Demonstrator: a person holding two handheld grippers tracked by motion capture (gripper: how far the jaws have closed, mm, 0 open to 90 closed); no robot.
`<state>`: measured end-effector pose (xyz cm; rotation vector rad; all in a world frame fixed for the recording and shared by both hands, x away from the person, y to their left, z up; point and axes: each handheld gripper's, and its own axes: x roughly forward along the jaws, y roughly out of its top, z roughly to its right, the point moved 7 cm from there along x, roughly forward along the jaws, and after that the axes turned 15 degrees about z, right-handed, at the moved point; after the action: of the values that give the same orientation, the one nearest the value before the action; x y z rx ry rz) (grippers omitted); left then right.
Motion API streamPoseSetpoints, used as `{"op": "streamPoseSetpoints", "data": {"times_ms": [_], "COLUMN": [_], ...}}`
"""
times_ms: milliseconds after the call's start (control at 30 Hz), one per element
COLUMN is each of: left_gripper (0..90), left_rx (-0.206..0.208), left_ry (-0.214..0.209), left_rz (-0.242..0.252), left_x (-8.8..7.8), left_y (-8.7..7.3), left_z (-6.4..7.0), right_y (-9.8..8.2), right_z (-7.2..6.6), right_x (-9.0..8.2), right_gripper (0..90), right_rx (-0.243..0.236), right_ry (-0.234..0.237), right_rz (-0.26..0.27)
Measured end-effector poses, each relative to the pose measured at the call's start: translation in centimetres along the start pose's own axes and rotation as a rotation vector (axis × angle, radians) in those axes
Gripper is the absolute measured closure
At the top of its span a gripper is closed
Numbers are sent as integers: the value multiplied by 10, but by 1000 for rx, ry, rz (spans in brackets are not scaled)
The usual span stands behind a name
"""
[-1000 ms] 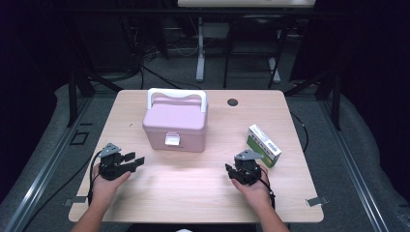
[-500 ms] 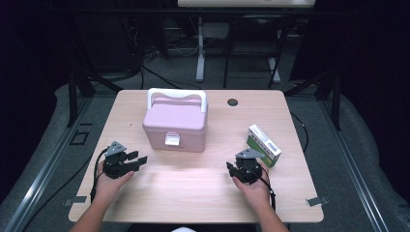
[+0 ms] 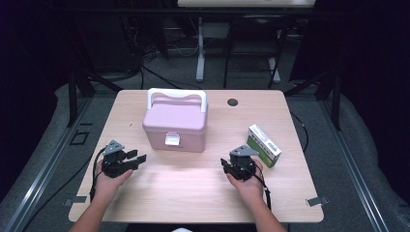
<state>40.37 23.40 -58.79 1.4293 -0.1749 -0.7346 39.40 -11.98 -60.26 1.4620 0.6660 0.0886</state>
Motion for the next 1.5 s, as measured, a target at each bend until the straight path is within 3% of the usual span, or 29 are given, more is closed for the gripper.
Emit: {"op": "streamPoseSetpoints", "data": {"times_ms": [133,233,500,533,600,733,833,1100,1200,1300,1500], "left_gripper": [574,599,678,714,729,758,773,852,884,896,900], "left_rx": [-40,-69,-111,-98,-100,-81,-68,-93,-79,-72,-116], "left_ry": [-16,-31,1,27,33,23,24,38,40,39,54], "left_rz": [32,37,36,13,10,9,1,1,2,8,37], "left_x": [4,7,13,14,16,21,23,31,34,36,40], "left_y": [1,1,0,-2,-2,3,4,2,5,10,12], "left_z": [-2,-6,-20,-23,-24,-24,-25,-34,-37,-38,-46], "right_y": [0,0,-2,-1,0,-4,-4,3,6,6,5], "right_z": [0,-1,-3,-2,-2,-3,-2,-3,-6,-12,-11], "right_x": [7,9,17,18,18,24,26,32,35,40,47], "right_gripper": [586,585,573,599,600,589,594,631,686,693,758], "right_rx": [22,2,-32,-26,-15,7,-3,-11,-26,-20,-1], "right_ry": [9,10,0,0,1,7,-5,16,3,18,39], "right_rz": [17,12,14,26,29,-15,-23,31,51,26,18]}}
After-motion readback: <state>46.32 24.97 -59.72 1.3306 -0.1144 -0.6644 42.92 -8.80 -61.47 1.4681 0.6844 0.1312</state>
